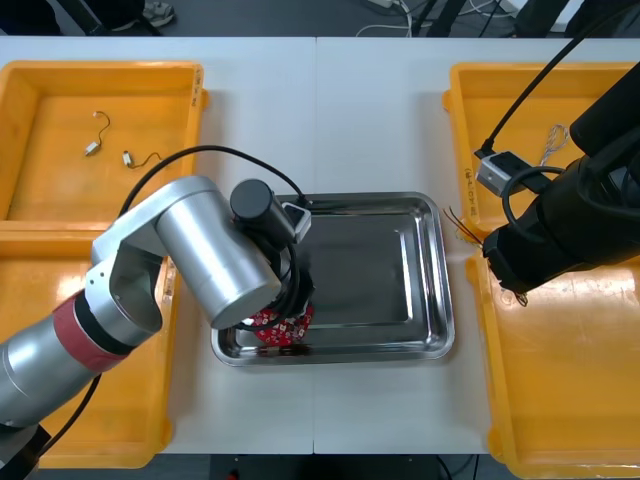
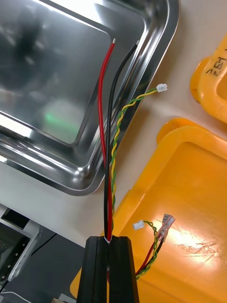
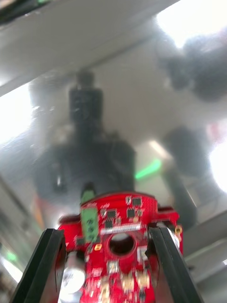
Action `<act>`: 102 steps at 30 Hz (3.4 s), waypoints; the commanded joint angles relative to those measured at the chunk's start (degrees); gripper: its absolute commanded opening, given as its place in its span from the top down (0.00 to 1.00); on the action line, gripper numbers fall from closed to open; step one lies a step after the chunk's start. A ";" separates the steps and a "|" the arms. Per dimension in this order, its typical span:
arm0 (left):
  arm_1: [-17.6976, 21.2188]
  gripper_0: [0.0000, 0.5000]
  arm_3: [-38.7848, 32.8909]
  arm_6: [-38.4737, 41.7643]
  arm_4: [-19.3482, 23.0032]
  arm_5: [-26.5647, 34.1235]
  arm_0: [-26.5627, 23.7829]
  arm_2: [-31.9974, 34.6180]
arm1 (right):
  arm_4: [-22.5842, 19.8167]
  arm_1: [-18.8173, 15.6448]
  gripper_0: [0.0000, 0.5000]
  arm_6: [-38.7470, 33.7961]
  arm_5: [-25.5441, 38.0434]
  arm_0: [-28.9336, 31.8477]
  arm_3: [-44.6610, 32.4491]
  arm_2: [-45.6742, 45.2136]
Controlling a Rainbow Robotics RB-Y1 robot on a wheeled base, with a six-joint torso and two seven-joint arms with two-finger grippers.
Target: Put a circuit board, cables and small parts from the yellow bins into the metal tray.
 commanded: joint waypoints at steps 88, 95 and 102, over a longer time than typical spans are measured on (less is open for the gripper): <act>11.42 0.00 52.81 -60.82 1.81 -11.79 -22.31 38.75 | 29.20 11.11 1.00 41.76 -18.27 -3.08 12.57 36.35; 10.46 0.00 59.58 -66.10 0.93 -18.12 -24.42 38.75 | 31.39 12.08 0.25 42.11 -18.44 -3.08 12.48 36.35; 9.58 0.00 60.46 -67.15 0.49 -20.32 -24.50 38.75 | 31.83 12.95 0.00 42.03 -18.36 -3.08 12.48 35.38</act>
